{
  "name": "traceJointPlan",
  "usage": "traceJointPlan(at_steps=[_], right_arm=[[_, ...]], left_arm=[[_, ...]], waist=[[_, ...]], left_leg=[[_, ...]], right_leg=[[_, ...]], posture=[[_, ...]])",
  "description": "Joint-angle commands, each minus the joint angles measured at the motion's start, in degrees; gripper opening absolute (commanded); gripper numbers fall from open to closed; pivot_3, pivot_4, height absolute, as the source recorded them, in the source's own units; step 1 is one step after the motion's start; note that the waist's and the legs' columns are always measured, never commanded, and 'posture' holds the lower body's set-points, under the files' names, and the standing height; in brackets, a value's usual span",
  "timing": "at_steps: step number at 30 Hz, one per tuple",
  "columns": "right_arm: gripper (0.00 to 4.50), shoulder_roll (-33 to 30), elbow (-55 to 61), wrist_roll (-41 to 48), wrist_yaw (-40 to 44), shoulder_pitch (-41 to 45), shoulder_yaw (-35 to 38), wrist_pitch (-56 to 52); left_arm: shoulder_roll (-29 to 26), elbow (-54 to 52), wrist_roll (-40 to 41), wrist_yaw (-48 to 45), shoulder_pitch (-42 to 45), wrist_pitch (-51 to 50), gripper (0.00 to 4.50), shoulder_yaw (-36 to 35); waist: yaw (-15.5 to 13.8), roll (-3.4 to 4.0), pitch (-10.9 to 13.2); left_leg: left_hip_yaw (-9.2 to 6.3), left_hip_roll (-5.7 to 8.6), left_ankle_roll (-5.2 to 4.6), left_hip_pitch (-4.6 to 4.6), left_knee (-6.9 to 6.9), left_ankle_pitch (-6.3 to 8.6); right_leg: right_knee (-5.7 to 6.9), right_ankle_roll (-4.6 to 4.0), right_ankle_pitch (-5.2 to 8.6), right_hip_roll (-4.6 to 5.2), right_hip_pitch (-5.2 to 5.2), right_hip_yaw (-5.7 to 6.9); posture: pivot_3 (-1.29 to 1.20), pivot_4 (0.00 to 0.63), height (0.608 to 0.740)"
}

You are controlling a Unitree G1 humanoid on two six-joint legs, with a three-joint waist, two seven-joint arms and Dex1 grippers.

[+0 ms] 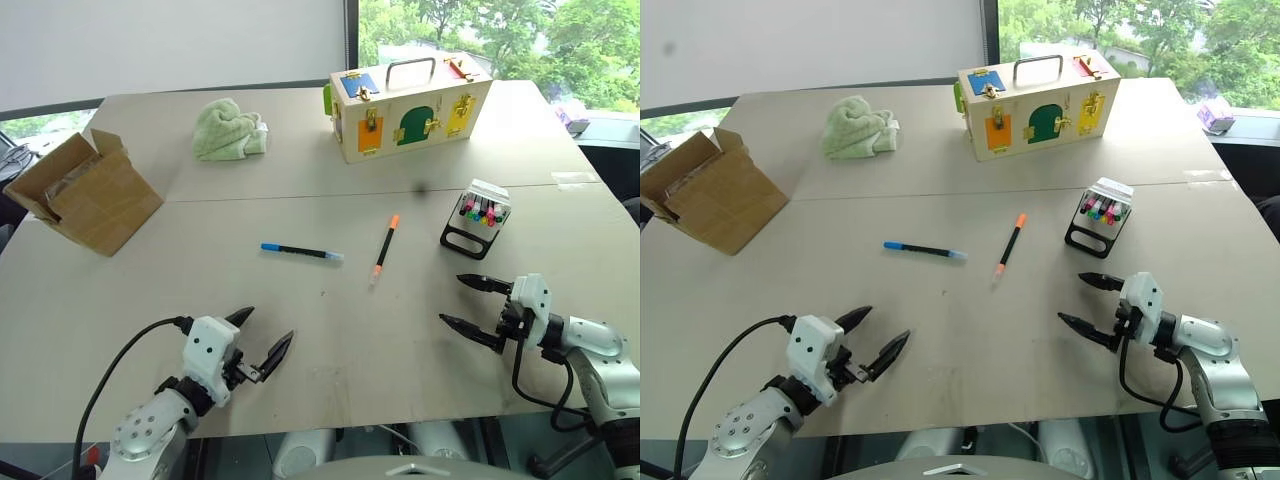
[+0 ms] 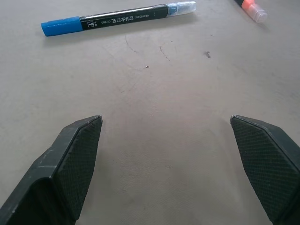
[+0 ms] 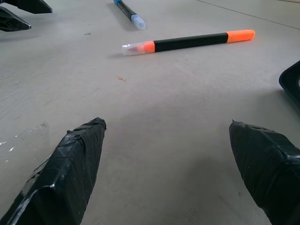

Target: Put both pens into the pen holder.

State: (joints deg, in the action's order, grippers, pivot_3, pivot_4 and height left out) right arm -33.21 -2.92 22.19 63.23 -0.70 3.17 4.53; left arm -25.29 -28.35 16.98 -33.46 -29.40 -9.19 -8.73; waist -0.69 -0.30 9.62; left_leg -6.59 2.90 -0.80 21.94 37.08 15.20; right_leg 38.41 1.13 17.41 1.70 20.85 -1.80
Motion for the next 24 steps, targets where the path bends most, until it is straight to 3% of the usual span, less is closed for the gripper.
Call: traceJointPlan(at_steps=[1, 24], right_arm=[[4.47, -0.1, 0.7, 0.6, 0.5, 0.3, 0.5, 0.8], [4.47, 0.4, 1.2, 1.1, 1.1, 1.9, -0.3, -0.9]], left_arm=[[-0.1, -1.4, 0.1, -0.2, -0.7, 1.2, 4.50, -0.4], [0.6, -2.8, 0.7, 0.9, 1.3, 0.6, 4.50, -0.1]], waist=[[0.0, 0.00, 0.0], [0.0, 0.00, 0.0]], left_leg=[[0.00, 0.00, 0.00, 0.00, 0.00, 0.00], [0.00, 0.00, 0.00, -0.01, 0.02, 0.00]], right_leg=[[0.00, 0.00, 0.00, 0.00, 0.00, 0.00], [0.02, 0.00, 0.00, 0.00, -0.01, 0.01]], posture=[[0.00, 0.150, 0.740], [0.00, 0.150, 0.740]])
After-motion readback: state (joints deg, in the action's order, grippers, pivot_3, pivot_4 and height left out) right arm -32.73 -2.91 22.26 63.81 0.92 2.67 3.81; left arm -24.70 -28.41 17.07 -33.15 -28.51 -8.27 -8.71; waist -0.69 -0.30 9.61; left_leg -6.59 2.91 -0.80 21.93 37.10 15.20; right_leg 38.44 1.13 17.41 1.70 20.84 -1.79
